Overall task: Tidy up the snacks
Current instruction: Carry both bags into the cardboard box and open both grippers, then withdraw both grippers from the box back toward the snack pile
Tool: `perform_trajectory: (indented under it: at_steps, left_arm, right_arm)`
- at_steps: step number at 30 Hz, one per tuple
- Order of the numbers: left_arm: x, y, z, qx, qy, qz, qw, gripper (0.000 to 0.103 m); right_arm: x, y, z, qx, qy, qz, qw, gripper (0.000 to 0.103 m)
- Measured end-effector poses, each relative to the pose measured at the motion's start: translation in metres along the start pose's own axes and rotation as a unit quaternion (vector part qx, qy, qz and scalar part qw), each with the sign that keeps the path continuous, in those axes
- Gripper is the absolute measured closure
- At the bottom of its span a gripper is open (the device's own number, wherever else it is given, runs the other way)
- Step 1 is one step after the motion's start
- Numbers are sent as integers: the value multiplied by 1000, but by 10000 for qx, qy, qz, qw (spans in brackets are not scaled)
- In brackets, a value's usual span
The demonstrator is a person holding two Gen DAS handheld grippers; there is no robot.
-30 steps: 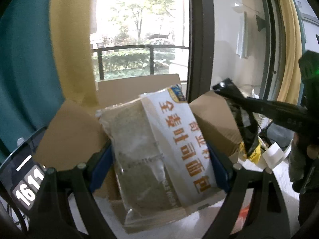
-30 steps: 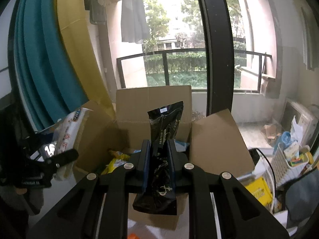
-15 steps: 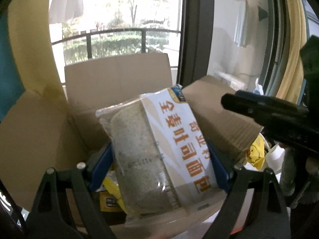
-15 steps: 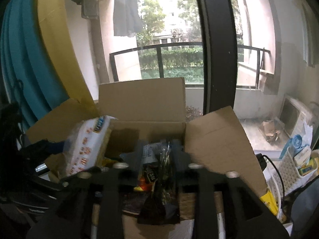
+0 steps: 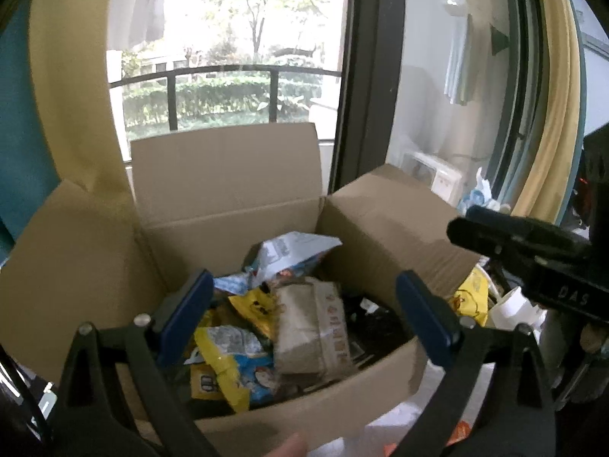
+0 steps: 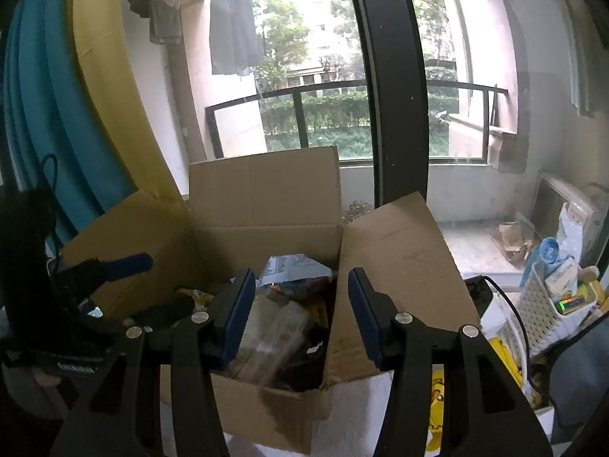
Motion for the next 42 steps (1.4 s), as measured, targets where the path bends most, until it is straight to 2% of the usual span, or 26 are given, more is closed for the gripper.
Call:
perform_trajectory:
  at_steps: [12,27,34,36,38,42]
  left_arm:
    - [9,12,-60,210,99,38,9997,5]
    - [25,58,-124,294,289,161,9990,5]
    - [26,82,-147,251,353,116,9990,5]
    - [27,88,-153,236,386,106,9989,5]
    - [29,96,-160,228,407,126,9988,5]
    - [32,111,-171,200,445,124,9987,5]
  right_arm:
    - [-13,11,-40,58,75,98,9999,49]
    - [-30,46,-94,24,142,242,9996,49]
    - [-46,66,-129,-33,260,84,9996,49]
    - [-50,70,-139,-24,286,66,9996,48]
    - [-54,77,-148,-19,300,70,9995,42]
    - [-60,93,-156,-125,299,141,9994,36]
Point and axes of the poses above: each gripper's, at about its wrist camera, not at the fingertips, and z roughly the way its jaws point, x to its right, y to its underside, the point moved 2 cm from there along z, roughly the way its jaws point, and after that the axes turned 7 degrees about -y, right-handed, at the moved point
